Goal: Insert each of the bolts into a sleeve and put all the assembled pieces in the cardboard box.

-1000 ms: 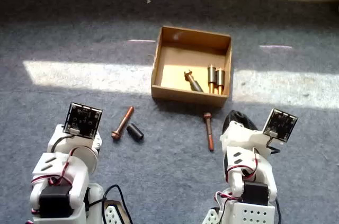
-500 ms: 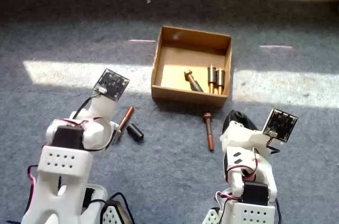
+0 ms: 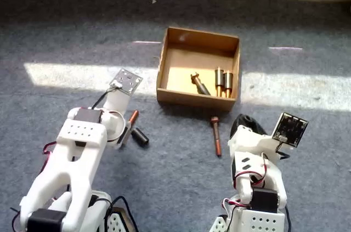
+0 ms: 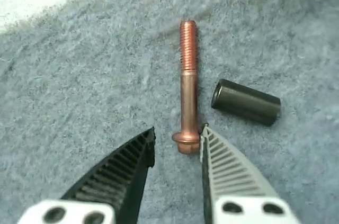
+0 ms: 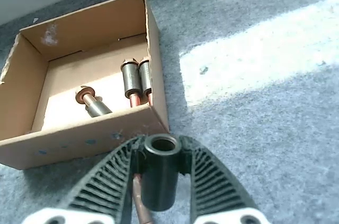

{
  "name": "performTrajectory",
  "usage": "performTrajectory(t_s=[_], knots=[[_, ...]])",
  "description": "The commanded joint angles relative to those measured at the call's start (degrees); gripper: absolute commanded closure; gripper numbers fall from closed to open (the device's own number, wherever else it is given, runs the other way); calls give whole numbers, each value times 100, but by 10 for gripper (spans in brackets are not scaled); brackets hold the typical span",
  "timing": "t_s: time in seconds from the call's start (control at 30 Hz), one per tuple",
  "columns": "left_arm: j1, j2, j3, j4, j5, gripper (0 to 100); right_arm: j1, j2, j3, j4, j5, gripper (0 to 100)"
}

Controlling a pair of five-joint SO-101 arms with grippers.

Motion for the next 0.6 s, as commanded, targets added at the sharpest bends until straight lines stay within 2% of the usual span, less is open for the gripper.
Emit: performTrajectory(t_s=[0.0,0.23,0.4,0.57], knots=[[198,365,-268,-352,-70,846,75,-92,-40,-163,79,993],[541,980,-374,-352,-62,855,75,-92,-40,-163,79,993],[532,1578,-637,-352,-62,952,75,-92,-40,-163,79,993],[523,2193,-1007,-316,-62,995,75,-92,-40,-163,79,993]])
